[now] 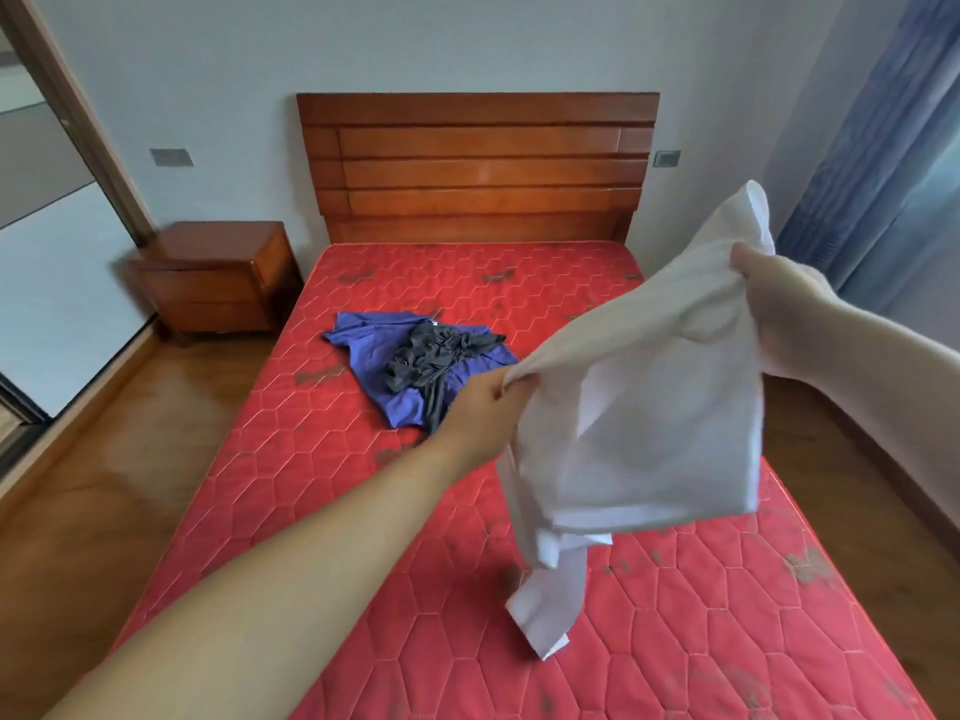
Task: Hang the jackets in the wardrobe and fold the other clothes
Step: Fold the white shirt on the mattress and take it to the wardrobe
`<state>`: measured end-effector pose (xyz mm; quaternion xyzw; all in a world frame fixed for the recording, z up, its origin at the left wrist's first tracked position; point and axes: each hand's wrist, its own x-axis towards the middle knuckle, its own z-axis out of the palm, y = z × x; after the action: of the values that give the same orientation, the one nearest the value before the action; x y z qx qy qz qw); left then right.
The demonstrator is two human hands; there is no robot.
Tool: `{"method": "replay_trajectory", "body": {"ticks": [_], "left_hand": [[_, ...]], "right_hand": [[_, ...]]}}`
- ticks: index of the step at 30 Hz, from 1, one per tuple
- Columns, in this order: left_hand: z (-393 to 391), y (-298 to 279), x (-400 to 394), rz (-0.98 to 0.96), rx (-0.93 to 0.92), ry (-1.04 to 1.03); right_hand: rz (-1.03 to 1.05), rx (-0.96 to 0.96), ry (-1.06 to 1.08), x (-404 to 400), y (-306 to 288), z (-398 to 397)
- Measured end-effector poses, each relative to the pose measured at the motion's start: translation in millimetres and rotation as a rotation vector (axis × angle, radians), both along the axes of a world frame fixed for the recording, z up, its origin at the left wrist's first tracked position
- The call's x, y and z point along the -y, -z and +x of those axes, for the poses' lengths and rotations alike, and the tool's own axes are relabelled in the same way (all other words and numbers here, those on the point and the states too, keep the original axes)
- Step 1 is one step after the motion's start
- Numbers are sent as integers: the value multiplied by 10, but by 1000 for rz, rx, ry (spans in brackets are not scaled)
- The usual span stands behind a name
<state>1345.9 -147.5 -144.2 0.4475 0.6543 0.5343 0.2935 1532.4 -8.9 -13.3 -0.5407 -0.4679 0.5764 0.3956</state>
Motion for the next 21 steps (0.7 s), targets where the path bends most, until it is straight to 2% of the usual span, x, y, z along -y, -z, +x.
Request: {"method": "replay_trajectory", "body": {"ticks": [3, 5, 6, 7, 8, 10, 12, 13, 16, 19, 21], "left_hand": [[-97, -147, -52, -11, 21, -3], [-77, -240, -106, -54, 190, -35], [-62, -265, -143, -75, 290, -56], [-38, -287, -180, -87, 367, -81], [-11, -307, -211, -108, 422, -107], [65, -340, -260, -155, 521, -143], [166, -360, -273, -204, 611, -138], [225, -367, -263, -222, 638, -128], [323, -367, -207, -226, 670, -55], [302, -414, -123, -178, 640, 55], [248, -409, -55, -207, 465, 134]], "right_hand": [[52, 302, -48, -128, 256, 152], [91, 587, -192, -111, 496, 184], [180, 748, -272, -23, 604, 173], [293, 827, -338, 100, 709, 144], [409, 787, -422, 280, 788, 107], [516, 550, -665, 721, 899, 15], [364, 424, -853, 1043, 1051, -87], [318, 441, -869, 1115, 1160, -141], [263, 479, -705, 1166, 1302, -251], [-57, 139, -564, 1021, 1204, -247], [-210, -58, -485, 899, 1113, -206]]}}
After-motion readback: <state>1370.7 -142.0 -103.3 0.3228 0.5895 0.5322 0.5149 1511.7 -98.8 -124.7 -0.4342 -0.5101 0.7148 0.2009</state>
